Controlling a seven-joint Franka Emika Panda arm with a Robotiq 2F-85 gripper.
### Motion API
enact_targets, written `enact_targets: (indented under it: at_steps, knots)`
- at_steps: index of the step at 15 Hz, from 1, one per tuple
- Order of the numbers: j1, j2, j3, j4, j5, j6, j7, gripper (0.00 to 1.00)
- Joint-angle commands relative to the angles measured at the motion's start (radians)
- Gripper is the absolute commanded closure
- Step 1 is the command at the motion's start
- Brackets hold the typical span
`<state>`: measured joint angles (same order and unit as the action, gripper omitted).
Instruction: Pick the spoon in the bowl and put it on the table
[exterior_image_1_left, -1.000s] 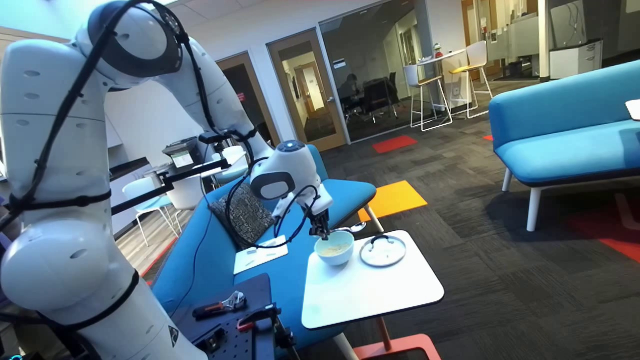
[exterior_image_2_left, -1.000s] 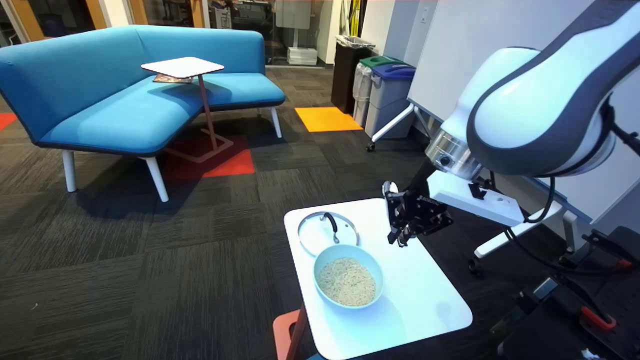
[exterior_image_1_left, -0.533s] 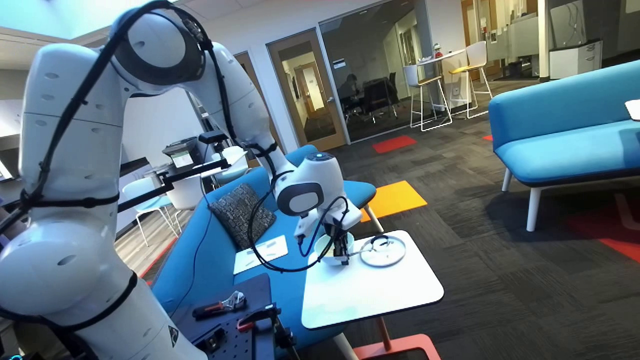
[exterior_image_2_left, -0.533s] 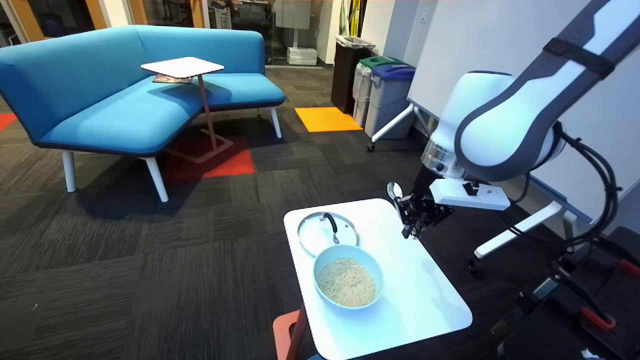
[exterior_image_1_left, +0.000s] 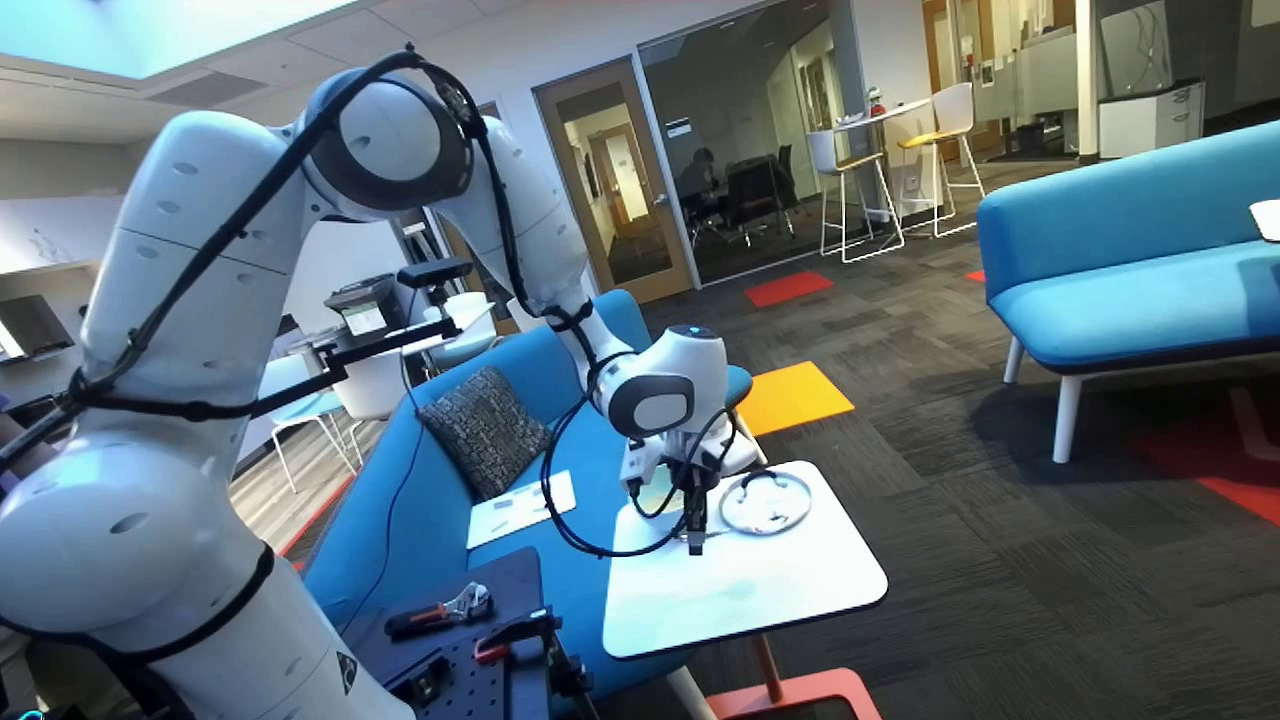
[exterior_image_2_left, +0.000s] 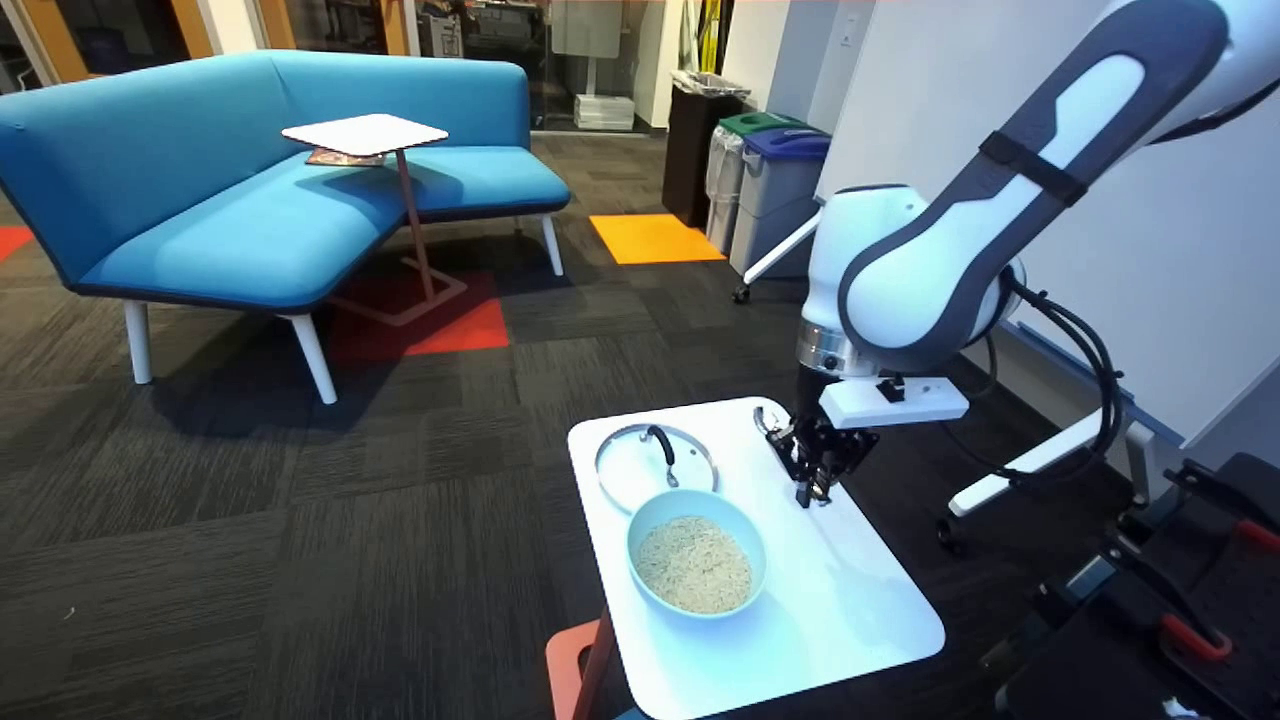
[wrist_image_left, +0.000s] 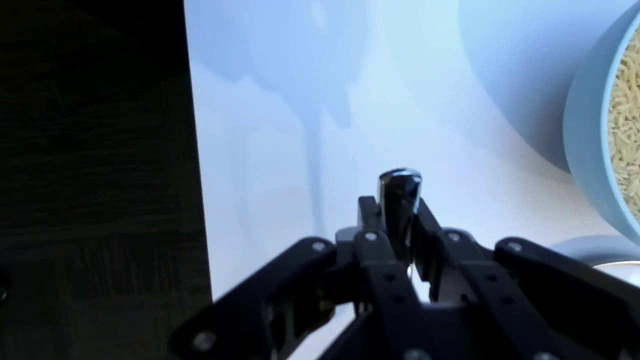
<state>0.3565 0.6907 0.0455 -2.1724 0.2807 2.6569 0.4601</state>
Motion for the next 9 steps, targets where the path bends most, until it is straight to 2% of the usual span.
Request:
enact_targets:
  at_steps: [1,7,8,9]
  knots:
    - [-0.008,0.074,0.007,0.096,-0.027,-0.091,0.028,0.95]
    - [-0.014,0.156,0.006,0.172,-0.015,-0.136,0.032,0.95]
    - [-0.015,0.160,0.006,0.176,-0.012,-0.140,0.035,0.71]
    - [-0.022,0.159,0.010,0.174,-0.008,-0.145,0.030,0.56]
